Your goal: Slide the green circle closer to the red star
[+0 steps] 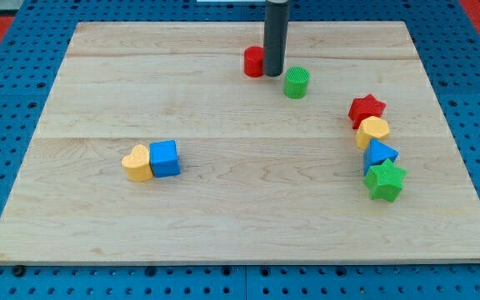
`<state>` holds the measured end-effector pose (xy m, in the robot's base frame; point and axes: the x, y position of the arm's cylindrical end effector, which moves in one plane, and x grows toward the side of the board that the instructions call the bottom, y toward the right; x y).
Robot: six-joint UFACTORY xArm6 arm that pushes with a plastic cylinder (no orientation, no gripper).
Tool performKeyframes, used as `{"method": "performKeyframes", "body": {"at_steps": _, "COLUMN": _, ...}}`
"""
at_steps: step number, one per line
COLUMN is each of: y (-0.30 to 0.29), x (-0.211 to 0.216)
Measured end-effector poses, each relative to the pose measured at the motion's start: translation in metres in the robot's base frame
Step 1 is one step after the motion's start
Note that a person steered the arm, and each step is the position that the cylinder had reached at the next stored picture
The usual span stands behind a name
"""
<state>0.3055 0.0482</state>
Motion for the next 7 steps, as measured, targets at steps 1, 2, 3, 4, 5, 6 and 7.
{"method": "performKeyframes", "body": {"at_steps": 1, "y": 0.028, "x": 0.004}}
{"method": "performKeyframes", "body": {"at_steps": 2, "y": 0.028, "x": 0.02}}
{"method": "performKeyframes", "body": {"at_steps": 3, "y": 0.004, "x": 0.024}}
{"method": "performKeyframes", "body": {"at_steps": 4, "y": -0.041, "x": 0.034}}
{"method": "performKeyframes", "body": {"at_steps": 5, "y": -0.027, "x": 0.053}}
{"method": "performKeyframes", "body": {"at_steps": 6, "y": 0.0, "x": 0.053}}
{"method": "performKeyframes", "body": {"at_steps": 7, "y": 0.027, "x": 0.053}}
